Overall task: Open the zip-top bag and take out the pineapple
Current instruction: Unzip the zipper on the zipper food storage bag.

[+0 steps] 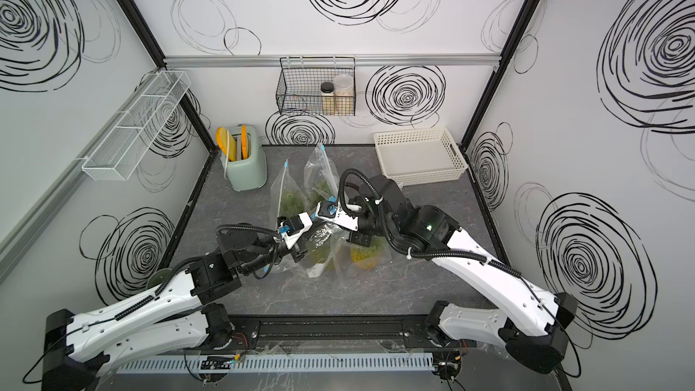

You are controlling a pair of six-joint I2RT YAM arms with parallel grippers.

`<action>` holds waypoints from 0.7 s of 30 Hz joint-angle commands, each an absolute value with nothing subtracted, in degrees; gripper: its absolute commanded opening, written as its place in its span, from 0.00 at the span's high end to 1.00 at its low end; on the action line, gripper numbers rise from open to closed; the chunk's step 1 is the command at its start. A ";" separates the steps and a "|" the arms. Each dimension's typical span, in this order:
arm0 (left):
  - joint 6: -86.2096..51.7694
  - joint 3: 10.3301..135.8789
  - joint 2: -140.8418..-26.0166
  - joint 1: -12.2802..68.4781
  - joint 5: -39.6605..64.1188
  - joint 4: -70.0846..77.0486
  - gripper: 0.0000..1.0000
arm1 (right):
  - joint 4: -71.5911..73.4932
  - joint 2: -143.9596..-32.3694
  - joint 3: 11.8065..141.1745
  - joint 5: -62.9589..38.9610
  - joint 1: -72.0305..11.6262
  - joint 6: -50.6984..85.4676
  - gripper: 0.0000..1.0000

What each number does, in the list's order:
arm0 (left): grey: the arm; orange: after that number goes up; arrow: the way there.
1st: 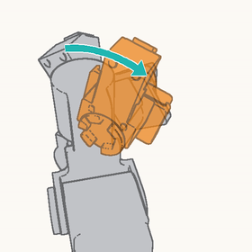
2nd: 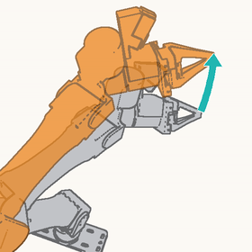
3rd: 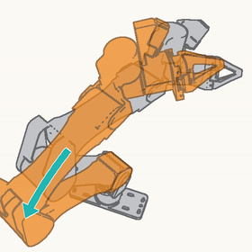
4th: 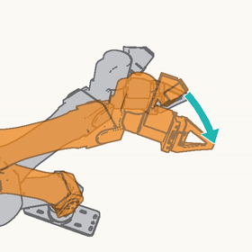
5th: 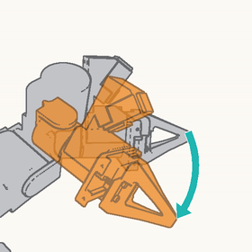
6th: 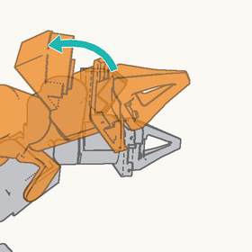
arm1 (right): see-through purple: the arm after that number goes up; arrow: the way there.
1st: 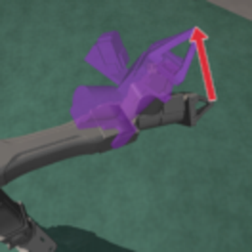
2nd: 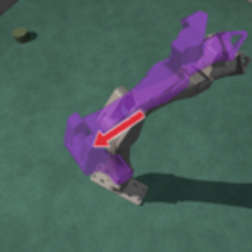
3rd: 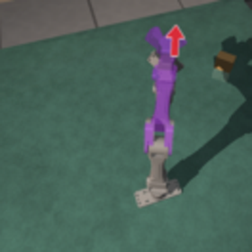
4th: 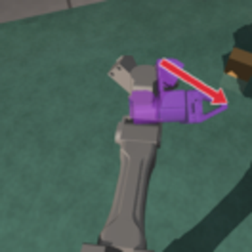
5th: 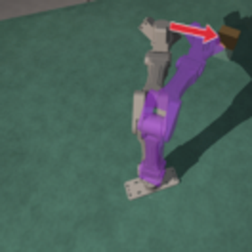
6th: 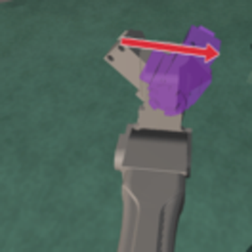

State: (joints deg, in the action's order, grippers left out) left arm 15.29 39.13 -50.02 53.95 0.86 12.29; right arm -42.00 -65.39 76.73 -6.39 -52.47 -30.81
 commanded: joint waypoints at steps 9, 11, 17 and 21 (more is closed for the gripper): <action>15.08 41.46 -44.09 50.23 -6.83 9.50 1.00 | -48.64 -60.07 75.07 7.19 -47.10 -29.57 0.96; 14.86 41.81 -43.61 49.45 -6.94 9.24 1.00 | -49.17 -59.91 75.06 7.83 -46.57 -29.62 0.96; 14.17 42.02 -42.81 47.99 -8.20 9.84 1.00 | -50.39 -58.66 74.55 10.70 -45.10 -29.17 0.96; 13.56 42.10 -42.45 47.97 -9.60 10.34 1.00 | -50.90 -57.00 72.95 13.21 -43.51 -28.22 0.96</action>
State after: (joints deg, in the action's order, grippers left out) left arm 14.55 39.79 -46.30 50.48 -0.43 8.03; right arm -42.85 -60.82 74.11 -1.50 -47.90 -29.63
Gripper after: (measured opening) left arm 0.048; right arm 0.118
